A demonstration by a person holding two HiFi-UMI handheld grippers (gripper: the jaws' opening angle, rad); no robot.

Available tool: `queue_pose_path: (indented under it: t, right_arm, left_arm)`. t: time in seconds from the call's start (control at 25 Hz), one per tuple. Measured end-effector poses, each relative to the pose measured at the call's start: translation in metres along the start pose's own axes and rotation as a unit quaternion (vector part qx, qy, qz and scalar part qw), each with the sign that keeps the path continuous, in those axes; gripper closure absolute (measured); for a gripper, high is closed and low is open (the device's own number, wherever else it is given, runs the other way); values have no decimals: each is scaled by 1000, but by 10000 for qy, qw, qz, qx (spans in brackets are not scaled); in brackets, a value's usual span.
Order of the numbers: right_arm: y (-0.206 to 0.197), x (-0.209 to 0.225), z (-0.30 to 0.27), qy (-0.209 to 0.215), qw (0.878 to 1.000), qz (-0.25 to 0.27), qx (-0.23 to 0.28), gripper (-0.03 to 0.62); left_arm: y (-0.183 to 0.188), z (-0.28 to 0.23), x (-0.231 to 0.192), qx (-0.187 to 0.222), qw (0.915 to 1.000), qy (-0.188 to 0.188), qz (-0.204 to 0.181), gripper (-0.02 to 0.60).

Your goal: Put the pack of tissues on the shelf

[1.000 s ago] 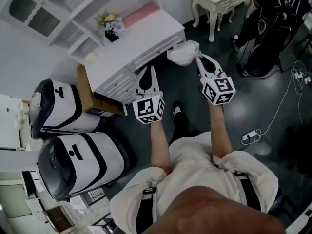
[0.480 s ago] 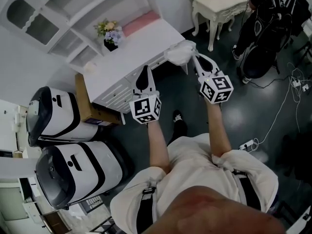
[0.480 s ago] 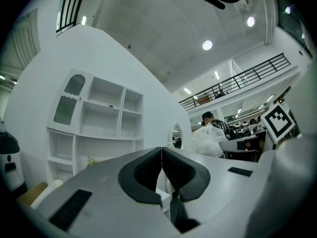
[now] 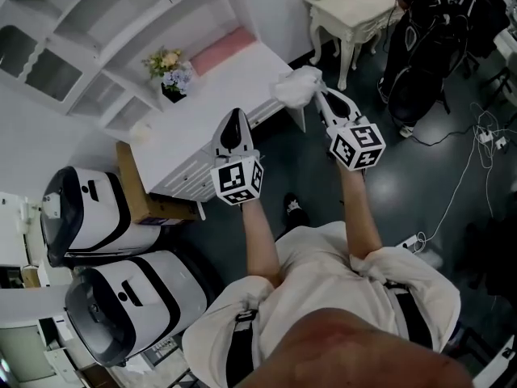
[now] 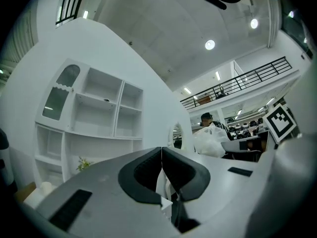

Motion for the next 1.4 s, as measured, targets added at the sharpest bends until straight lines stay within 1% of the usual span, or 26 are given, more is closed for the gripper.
queue_pose_path:
  t: [0.12, 0.32, 0.44, 0.72, 0.92, 1.08, 1.24, 1.4]
  right_arm:
    - [0, 9, -20, 59, 9999, -147, 9, 525]
    - [1, 17, -57, 1, 10000, -100, 6, 525]
    - [1, 19, -83, 45, 9999, -147, -4, 525]
    - [3, 18, -137, 94, 10000, -33, -3, 525]
    - [-1, 14, -181, 261, 9997, 10, 4, 525]
    - [-7, 14, -205, 135, 9998, 42, 110, 525]
    - [-15, 7, -235, 129, 9997, -3, 218, 525]
    - [-21, 7, -242, -3, 9999, 11, 127, 525]
  left_arm:
    - [0, -22, -9, -47, 10000, -64, 28, 571]
    - [-8, -54, -32, -76, 9999, -41, 133, 571]
    - [-13, -72, -51, -142, 9996, 61, 231, 571]
    - [-15, -104, -92, -27, 9994, 155, 320, 571]
    - [-15, -121, -127, 89, 9985, 432, 315, 571]
    - [-19, -135, -154, 149, 9983, 470, 317, 571]
    - [-17, -146, -184, 228, 9983, 494, 229, 571]
    - [-25, -155, -196, 148, 9983, 441, 358, 571]
Point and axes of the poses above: the fingertips, and each gripper's own axes: z backward along the fingers, x to its right, y out of its top, the point moved 10 cm from there along z, backward along the fingers, and after that the axes turned 7 degrees about z, right-handed, at the moved point
